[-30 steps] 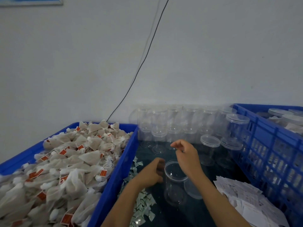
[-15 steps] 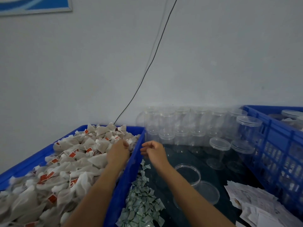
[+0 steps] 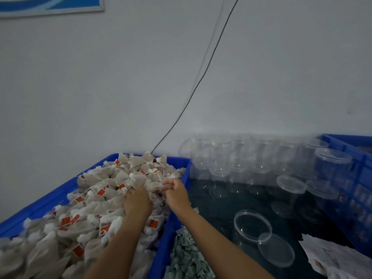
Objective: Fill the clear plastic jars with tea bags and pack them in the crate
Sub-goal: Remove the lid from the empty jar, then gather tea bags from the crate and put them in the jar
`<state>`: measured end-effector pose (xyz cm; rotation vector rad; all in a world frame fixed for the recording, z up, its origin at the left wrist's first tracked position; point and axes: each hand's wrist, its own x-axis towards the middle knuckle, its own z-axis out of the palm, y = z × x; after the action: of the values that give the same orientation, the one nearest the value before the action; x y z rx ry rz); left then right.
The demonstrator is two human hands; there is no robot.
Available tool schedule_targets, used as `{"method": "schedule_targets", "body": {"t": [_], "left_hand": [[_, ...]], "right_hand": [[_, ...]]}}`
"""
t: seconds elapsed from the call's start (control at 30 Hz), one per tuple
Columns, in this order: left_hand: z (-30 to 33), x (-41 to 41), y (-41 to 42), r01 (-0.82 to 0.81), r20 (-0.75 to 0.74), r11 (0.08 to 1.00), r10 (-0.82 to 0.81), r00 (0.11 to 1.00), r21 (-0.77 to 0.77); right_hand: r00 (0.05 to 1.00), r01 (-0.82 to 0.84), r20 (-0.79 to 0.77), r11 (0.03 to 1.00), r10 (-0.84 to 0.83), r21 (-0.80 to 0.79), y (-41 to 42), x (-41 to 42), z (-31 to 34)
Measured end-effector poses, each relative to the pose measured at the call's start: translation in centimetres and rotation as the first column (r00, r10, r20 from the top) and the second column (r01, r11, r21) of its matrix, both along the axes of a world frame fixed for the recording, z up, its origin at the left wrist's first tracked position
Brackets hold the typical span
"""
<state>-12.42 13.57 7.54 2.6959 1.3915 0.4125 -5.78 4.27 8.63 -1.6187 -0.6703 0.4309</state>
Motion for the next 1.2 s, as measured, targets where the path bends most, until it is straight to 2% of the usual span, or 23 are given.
{"method": "schedule_targets", "body": {"t": [0.1, 0.17, 0.23, 0.3, 0.4, 0.53, 0.6, 0.63, 0.7, 0.77, 0.8, 0.87, 0.97, 1.07, 1.13, 1.2], "left_hand": [[0.1, -0.4, 0.5, 0.023, 0.095, 1.000, -0.022, 0.995, -0.008], [0.0, -0.8, 1.1, 0.053, 0.288, 0.997, -0.033, 0.957, -0.059], [0.3, -1.1, 1.6, 0.094, 0.531, 0.987, -0.011, 0.847, -0.129], [1.0, -1.3, 1.8, 0.162, 0.706, 0.956, 0.063, 0.706, -0.247], [2.1, -1.3, 1.6, 0.274, 0.814, 0.907, 0.115, 0.569, -0.319], [2.5, -1.3, 1.2, 0.432, 0.862, 0.838, 0.087, 0.499, -0.334], [2.3, -1.2, 1.1, 0.499, 0.843, 0.803, 0.010, 0.537, -0.327], [2.3, -1.1, 1.0, 0.533, 0.828, 0.783, -0.040, 0.559, -0.322], [2.3, -0.7, 0.9, 0.603, 0.821, 0.706, -0.054, 0.569, -0.372], [2.0, -0.2, 0.9, 0.584, 0.810, 0.679, 0.026, 0.586, -0.444], [1.6, 0.0, 1.1, 0.508, 0.784, 0.750, 0.023, 0.620, -0.424], [0.2, 0.2, 1.6, 0.350, 0.653, 0.883, -0.068, 0.754, -0.312], [-0.9, 0.0, 1.4, 0.293, 0.317, 0.940, -0.227, 0.921, -0.177], [-0.7, 0.2, 0.9, 0.302, 0.040, 0.947, -0.299, 0.953, -0.114], [-0.8, 0.3, 0.7, 0.298, -0.015, 0.952, -0.300, 0.954, -0.071], [-0.8, 0.2, 0.5, 0.251, 0.023, 0.968, -0.250, 0.968, -0.027]], "right_hand": [[0.999, 0.010, 0.051, 0.998, -0.007, -0.057, 1.2, -0.1, -0.3], [0.998, 0.028, 0.063, 0.997, -0.023, -0.072, 2.0, 0.0, -0.2], [1.000, 0.015, 0.001, 0.999, -0.015, -0.049, 2.5, 0.0, 0.1], [0.993, -0.012, -0.118, 1.000, 0.013, 0.012, 2.7, -0.1, 0.4], [0.974, -0.055, -0.212, 0.994, 0.075, 0.096, 2.8, -0.2, 0.5], [0.949, -0.223, -0.176, 0.952, 0.262, 0.210, 2.6, -0.2, 0.3], [0.957, -0.251, -0.083, 0.938, 0.277, 0.240, 2.4, 0.0, 0.2], [0.971, -0.219, -0.037, 0.945, 0.235, 0.243, 2.3, 0.0, 0.1], [0.998, -0.070, 0.012, 0.966, 0.069, 0.247, 2.7, 0.2, -0.3], [0.991, 0.134, -0.042, 0.958, -0.128, 0.252, 3.1, 0.3, -0.6], [0.977, 0.213, -0.074, 0.941, -0.201, 0.262, 3.3, 0.4, -0.7], [0.961, 0.273, -0.119, 0.916, -0.248, 0.295, 3.3, 0.6, -0.8], [0.963, 0.265, -0.128, 0.917, -0.236, 0.298, 3.1, 0.7, -0.7], [0.968, 0.245, -0.132, 0.916, -0.213, 0.317, 2.9, 0.7, -0.8], [0.968, 0.243, -0.145, 0.913, -0.206, 0.328, 2.7, 0.8, -0.9], [0.969, 0.239, -0.146, 0.911, -0.200, 0.335, 2.6, 0.9, -0.9]]}}
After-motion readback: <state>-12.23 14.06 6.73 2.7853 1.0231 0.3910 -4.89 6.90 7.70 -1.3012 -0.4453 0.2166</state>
